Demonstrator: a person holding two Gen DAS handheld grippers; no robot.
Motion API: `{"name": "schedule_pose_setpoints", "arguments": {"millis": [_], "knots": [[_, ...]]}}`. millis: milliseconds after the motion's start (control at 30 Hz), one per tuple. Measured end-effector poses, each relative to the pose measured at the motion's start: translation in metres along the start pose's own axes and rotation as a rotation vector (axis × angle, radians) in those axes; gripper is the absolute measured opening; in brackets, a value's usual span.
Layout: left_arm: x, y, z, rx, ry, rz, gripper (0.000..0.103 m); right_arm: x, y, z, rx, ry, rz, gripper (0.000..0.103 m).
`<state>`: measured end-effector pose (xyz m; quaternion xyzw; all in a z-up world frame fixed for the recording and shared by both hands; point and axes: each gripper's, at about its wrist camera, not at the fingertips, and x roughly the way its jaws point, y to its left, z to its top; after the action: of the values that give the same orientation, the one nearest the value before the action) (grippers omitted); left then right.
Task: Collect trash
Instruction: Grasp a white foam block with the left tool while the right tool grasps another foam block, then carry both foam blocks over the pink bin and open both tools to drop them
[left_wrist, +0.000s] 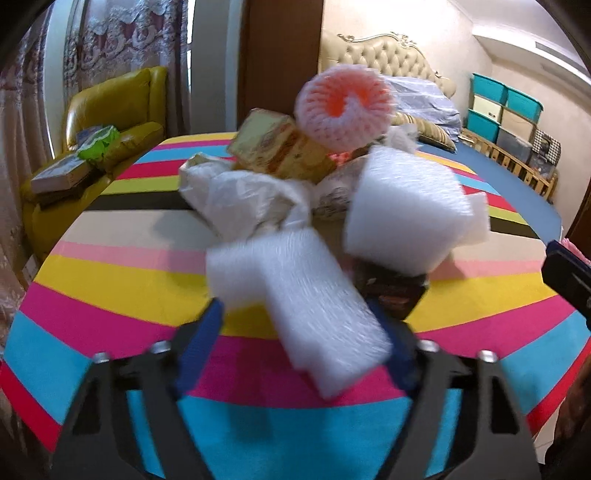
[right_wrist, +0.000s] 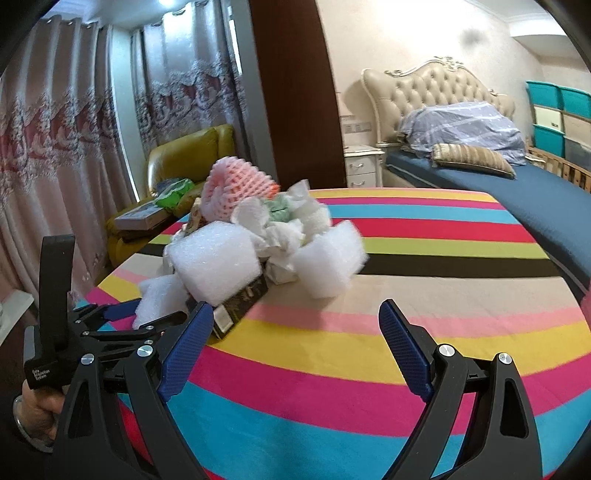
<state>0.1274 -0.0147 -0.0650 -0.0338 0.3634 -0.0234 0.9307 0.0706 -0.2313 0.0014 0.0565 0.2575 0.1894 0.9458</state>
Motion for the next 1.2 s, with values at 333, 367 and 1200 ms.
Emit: {"name": "schedule_pose_setpoints", "arguments": {"millis": [333, 367, 1200], "knots": [[-0.030, 0.078, -0.011, -0.120, -0.034, 0.012, 0.032, 0.051, 0.057, 0.019, -0.021, 0.073, 0.068, 0.085], [-0.033, 0.086, -0.011, -0.124, -0.037, 0.016, 0.032, 0.056, 0.063, 0.020, -0.028, 0.080, 0.049, 0.085], [-0.051, 0.054, -0.034, 0.027, -0.077, 0.030, 0.032, 0.037, 0.048, 0.013, -0.080, 0.021, -0.059, 0.066]]}}
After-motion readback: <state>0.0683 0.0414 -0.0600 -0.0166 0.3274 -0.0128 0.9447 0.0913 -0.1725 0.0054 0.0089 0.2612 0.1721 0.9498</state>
